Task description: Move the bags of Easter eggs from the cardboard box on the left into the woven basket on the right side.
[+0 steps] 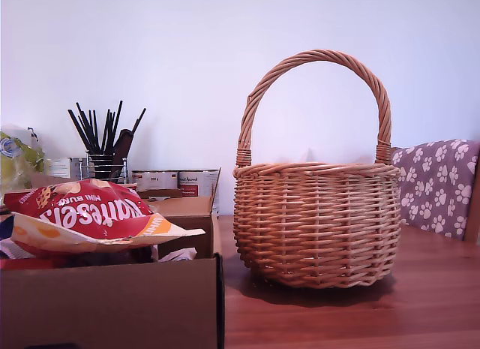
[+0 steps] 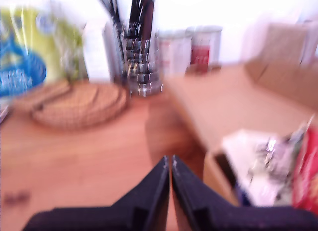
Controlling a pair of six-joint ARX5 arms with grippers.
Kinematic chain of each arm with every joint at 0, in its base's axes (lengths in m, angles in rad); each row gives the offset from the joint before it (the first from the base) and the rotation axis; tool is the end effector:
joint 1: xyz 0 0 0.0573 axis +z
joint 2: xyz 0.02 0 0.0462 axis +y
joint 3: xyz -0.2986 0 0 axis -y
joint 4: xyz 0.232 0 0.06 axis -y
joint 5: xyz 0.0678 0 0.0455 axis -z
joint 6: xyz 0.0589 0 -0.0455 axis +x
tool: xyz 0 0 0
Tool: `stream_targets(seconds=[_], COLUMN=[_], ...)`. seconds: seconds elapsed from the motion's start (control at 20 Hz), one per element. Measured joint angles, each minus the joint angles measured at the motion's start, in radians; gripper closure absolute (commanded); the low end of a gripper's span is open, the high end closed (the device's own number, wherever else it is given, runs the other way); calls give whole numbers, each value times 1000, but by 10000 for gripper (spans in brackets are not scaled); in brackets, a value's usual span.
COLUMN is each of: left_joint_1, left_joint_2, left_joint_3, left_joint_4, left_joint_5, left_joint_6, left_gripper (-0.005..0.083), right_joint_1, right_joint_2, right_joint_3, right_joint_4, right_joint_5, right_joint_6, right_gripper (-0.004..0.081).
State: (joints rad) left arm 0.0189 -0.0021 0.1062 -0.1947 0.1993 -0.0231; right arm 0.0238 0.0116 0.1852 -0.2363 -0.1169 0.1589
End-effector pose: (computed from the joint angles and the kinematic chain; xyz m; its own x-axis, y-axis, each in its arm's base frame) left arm 0.0708 -0.0103 0.1768 0.9801 -0.1795 -0.0846 0.1766 0.9835 -0.0401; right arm 0.0654 0.0084 0.1982 0.9882 0.1402 -0.0622 -0.1283 0.9779 0.1651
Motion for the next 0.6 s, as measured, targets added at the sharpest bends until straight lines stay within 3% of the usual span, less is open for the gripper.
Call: stream_targets(seconds=[0.25, 0.4, 0.6], left_joint_1=[-33, -39, -41], left_joint_2=[26, 117, 333], left_joint_3=[185, 276, 381], left_joint_4=[14, -33, -158], left_joint_5=[125, 202, 309], left_joint_6=[-79, -74, 22], left_gripper=[793, 793, 793], right_joint_1=[37, 51, 77], right_joint_2=[0, 98, 334], right_joint_3=[246, 373, 589], right_joint_4=[-53, -241, -493], right_joint_5=[-133, -220, -277], right_joint_6=[57, 37, -105], right_gripper=[783, 783, 783])
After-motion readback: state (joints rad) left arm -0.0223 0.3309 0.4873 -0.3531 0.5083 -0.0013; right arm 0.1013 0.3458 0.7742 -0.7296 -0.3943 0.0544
